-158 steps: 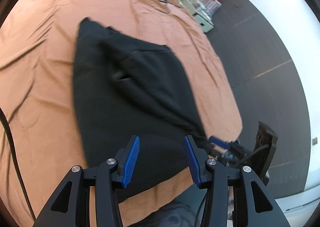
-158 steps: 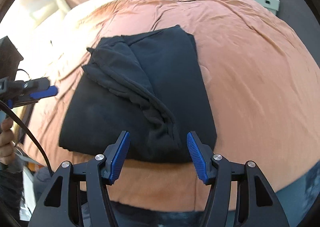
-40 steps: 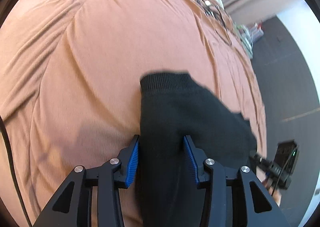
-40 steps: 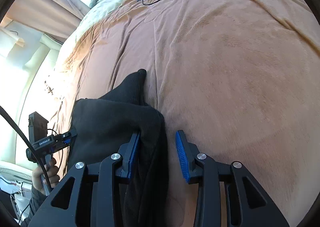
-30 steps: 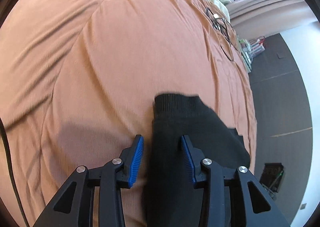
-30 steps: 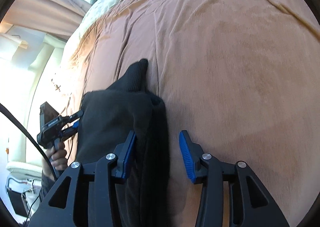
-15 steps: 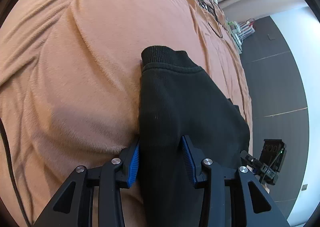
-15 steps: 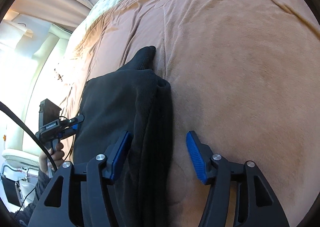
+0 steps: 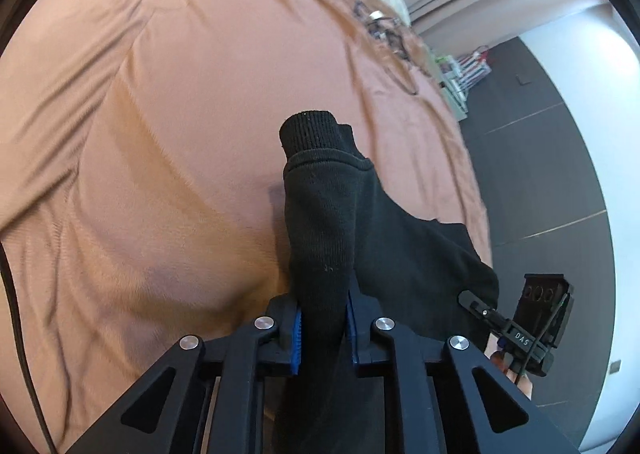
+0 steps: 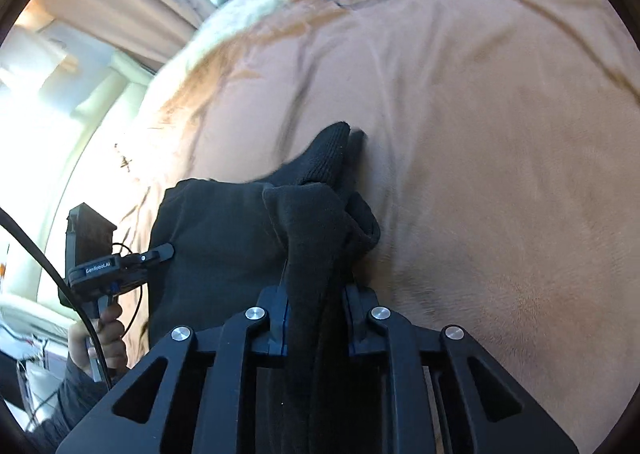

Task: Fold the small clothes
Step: 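Grasp the sleeve end of the folded black shirt with the left tool while the right tool grasps beside it, then lift the black shirt bundle off the bedspread with both tools and carry it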

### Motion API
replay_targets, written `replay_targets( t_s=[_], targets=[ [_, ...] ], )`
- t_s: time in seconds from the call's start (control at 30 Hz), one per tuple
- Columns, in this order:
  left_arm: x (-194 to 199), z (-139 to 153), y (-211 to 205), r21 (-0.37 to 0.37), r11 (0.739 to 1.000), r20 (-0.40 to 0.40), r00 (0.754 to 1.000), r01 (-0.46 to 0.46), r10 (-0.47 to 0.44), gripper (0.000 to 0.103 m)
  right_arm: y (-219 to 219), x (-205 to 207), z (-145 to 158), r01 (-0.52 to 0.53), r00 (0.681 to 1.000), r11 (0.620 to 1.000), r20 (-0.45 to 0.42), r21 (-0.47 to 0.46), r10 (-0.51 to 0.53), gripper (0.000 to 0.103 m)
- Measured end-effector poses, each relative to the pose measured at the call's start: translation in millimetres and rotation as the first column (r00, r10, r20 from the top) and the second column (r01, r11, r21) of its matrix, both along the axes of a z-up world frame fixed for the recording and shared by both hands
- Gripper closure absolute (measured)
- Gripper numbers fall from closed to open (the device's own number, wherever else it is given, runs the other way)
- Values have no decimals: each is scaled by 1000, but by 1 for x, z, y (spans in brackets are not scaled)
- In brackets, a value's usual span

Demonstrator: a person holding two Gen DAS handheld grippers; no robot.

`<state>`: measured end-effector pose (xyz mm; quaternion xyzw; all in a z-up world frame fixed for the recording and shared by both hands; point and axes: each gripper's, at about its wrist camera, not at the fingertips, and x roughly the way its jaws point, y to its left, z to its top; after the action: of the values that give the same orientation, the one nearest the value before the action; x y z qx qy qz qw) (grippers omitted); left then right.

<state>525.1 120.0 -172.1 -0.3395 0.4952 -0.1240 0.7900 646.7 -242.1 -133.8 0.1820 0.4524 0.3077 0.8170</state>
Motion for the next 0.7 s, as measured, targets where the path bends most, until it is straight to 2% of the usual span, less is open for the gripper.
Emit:
replay_targets(
  t_s=[0.27, 0.43, 0.7],
  targets=[
    [-35, 68, -12, 23, 1000, 113, 994, 10, -13, 87, 6, -52, 51, 5, 989, 999, 145, -39, 1, 89],
    [-67, 111, -28, 28, 999, 175, 984, 21, -26, 87, -10, -94, 77, 13, 977, 999, 214, -33, -6, 89],
    [-132, 180, -62, 57, 998, 273, 961, 34, -49, 87, -59, -183, 117, 39, 951, 999, 306, -4, -35, 90]
  ],
)
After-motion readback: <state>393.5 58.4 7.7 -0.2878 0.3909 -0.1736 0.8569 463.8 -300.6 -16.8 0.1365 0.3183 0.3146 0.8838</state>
